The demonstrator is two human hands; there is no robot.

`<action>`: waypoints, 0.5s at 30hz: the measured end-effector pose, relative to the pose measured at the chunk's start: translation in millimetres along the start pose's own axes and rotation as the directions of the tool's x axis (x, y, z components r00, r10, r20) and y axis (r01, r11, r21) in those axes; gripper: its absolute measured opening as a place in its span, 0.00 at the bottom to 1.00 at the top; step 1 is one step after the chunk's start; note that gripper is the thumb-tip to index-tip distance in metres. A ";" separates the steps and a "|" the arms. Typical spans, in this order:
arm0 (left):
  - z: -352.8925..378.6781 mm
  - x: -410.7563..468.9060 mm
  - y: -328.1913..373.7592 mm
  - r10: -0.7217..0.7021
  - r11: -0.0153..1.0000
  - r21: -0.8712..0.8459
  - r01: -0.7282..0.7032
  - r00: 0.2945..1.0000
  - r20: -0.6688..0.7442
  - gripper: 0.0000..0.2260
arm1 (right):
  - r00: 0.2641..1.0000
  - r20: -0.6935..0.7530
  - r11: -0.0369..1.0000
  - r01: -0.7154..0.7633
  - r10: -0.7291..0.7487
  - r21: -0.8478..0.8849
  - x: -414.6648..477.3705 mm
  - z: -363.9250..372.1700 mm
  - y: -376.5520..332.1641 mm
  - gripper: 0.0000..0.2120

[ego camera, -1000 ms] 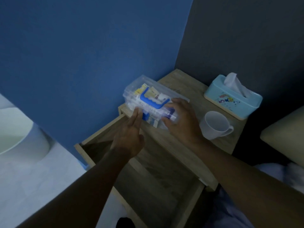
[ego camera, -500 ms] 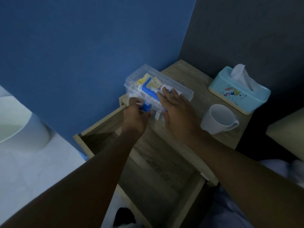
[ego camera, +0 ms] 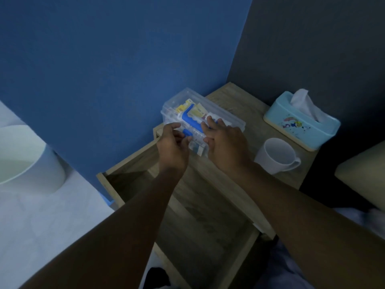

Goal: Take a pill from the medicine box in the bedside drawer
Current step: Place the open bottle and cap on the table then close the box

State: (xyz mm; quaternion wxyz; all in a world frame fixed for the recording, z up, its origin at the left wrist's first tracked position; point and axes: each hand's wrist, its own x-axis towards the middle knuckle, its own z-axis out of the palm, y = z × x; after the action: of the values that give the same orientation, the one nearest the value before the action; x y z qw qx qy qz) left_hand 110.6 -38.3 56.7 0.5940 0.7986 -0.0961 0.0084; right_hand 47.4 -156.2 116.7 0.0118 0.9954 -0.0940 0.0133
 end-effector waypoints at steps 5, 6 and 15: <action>11.2 -13.0 -5.1 0.017 0.999 0.040 -0.012 0.991 -0.134 0.14 | 1.000 0.003 0.999 -0.005 0.005 0.046 0.0 -2.6 0.5 0.27; 13.9 -17.3 -4.4 0.046 0.999 0.035 -0.041 0.987 -0.154 0.13 | 1.000 0.000 0.999 -0.008 0.008 0.050 -0.4 -2.4 -0.1 0.26; 14.3 -35.1 -12.4 0.225 0.898 0.321 -0.301 0.941 0.252 0.29 | 0.999 -0.029 0.993 -0.012 0.016 0.120 -1.5 -0.6 -1.5 0.26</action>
State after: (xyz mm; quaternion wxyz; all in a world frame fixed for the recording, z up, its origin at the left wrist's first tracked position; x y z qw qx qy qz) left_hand 76.7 -43.4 36.2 0.4202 0.8684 -0.2622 0.0222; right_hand 46.1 -154.4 117.3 -0.0468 0.9933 -0.0997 0.0340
